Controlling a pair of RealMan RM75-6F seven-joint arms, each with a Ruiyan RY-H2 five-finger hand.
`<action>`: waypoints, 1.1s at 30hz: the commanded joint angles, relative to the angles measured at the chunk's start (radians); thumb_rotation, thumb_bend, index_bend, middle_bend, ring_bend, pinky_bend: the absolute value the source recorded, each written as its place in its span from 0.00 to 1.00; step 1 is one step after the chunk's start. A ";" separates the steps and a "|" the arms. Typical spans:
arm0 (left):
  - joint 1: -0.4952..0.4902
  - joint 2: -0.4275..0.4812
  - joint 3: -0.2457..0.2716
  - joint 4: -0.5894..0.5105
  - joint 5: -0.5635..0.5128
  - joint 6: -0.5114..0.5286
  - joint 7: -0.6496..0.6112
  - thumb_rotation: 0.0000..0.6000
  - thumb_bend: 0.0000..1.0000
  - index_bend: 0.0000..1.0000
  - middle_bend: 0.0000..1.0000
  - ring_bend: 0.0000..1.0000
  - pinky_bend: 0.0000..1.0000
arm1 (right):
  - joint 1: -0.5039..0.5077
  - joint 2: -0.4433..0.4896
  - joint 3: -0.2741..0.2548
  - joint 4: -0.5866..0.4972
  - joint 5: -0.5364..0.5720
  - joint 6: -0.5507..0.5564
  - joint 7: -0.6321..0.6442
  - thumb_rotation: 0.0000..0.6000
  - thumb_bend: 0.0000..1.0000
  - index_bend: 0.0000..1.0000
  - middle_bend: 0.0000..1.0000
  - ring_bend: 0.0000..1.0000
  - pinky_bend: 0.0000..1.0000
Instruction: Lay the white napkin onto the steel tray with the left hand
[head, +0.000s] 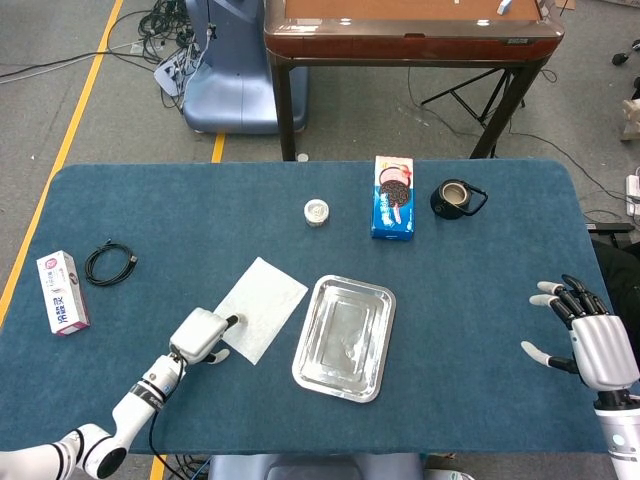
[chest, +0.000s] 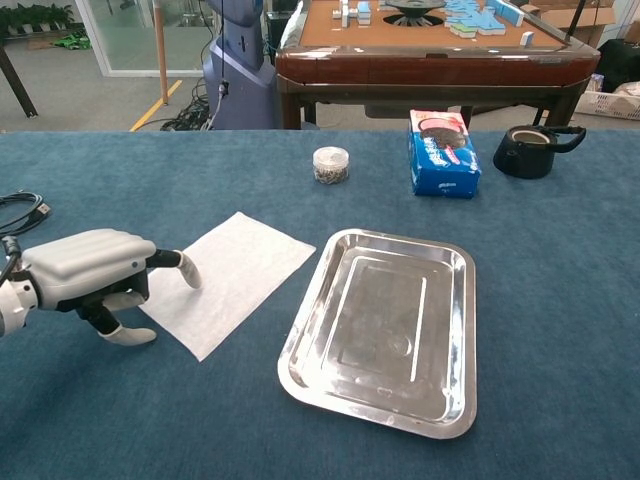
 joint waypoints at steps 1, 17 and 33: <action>0.000 -0.006 -0.002 0.002 -0.001 0.002 0.000 1.00 0.25 0.27 1.00 1.00 1.00 | 0.000 0.000 0.000 0.000 0.000 0.001 0.000 1.00 0.03 0.36 0.26 0.12 0.23; 0.000 -0.043 -0.010 0.030 0.002 0.015 -0.012 1.00 0.25 0.28 1.00 1.00 1.00 | -0.003 0.004 0.002 -0.003 -0.002 0.008 0.003 1.00 0.03 0.36 0.26 0.12 0.23; -0.001 -0.068 -0.019 0.045 0.000 0.024 -0.022 1.00 0.25 0.32 1.00 1.00 1.00 | -0.005 0.009 0.004 -0.007 -0.003 0.015 0.007 1.00 0.03 0.36 0.26 0.12 0.23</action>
